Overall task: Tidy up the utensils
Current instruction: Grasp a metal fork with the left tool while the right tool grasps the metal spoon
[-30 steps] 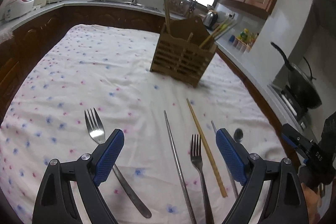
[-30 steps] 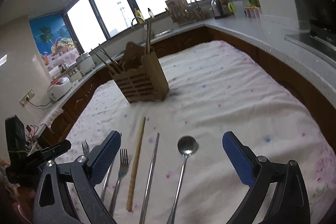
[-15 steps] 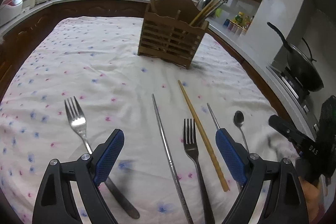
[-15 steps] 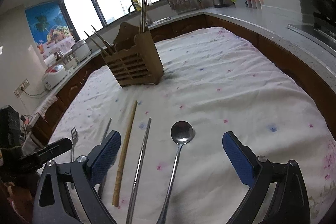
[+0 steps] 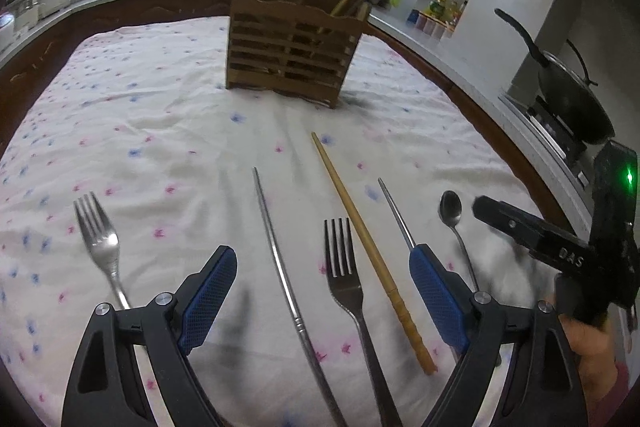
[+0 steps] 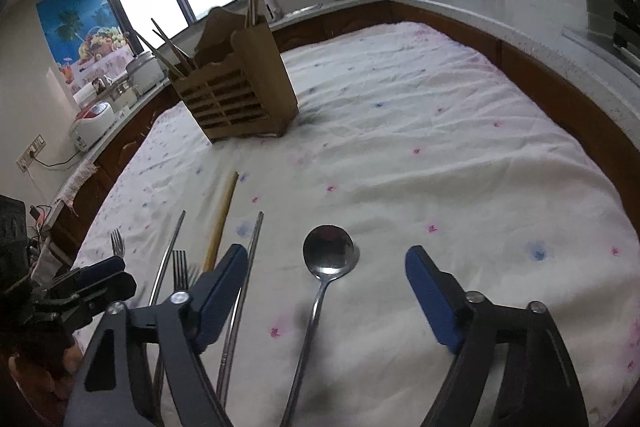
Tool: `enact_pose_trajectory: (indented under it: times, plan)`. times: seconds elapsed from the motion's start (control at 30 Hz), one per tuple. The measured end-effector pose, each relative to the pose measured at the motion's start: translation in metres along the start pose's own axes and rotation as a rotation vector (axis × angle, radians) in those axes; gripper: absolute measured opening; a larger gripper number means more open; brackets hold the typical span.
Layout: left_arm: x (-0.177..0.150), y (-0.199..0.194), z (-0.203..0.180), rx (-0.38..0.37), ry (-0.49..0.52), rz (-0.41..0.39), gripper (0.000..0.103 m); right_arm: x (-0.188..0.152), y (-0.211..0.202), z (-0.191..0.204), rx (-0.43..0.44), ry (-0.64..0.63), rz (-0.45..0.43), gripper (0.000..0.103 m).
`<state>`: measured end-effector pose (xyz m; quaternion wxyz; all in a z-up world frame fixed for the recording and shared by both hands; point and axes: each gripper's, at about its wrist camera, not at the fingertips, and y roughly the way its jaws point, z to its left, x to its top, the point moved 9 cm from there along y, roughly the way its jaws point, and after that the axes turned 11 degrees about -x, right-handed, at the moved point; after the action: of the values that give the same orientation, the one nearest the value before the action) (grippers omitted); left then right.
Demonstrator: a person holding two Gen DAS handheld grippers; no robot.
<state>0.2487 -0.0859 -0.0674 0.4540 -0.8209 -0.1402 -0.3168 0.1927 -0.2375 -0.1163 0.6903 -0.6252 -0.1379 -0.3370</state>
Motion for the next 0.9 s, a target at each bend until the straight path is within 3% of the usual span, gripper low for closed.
enact_pose_trajectory:
  times: [0.13,0.3,0.4,0.53,0.57,0.63,0.7,0.73,0.9]
  plan:
    - [0.003,0.014,-0.002,-0.005,0.014,0.017,0.084,-0.002,0.01,0.0,0.006,-0.004,0.032,0.071]
    - [0.007,0.036,-0.005,-0.026,0.025,0.048,0.071,-0.002,0.019,0.0,0.025,-0.009,0.07,0.067]
    - [0.006,0.05,-0.006,-0.04,0.029,0.077,0.062,-0.001,0.023,0.0,0.038,-0.008,0.089,0.062]
    - [0.006,0.062,-0.003,-0.042,0.04,0.09,0.042,0.0,0.025,0.0,0.039,-0.019,0.095,0.055]
    - [0.006,0.063,-0.004,-0.052,0.04,0.095,0.03,-0.001,0.025,0.001,0.041,-0.021,0.097,0.053]
    - [0.005,0.065,-0.004,-0.069,0.039,0.101,0.018,-0.001,0.026,0.002,0.061,-0.022,0.105,0.042]
    - [0.005,0.067,-0.005,-0.08,0.041,0.103,0.018,-0.001,0.028,-0.002,0.062,-0.007,0.118,0.016]
    - [0.005,0.067,-0.006,-0.082,0.046,0.102,0.018,-0.002,0.03,-0.004,0.069,0.006,0.126,0.01]
    - [0.005,0.062,-0.012,-0.091,0.069,0.091,0.017,-0.002,0.025,-0.008,0.084,0.037,0.118,0.005]
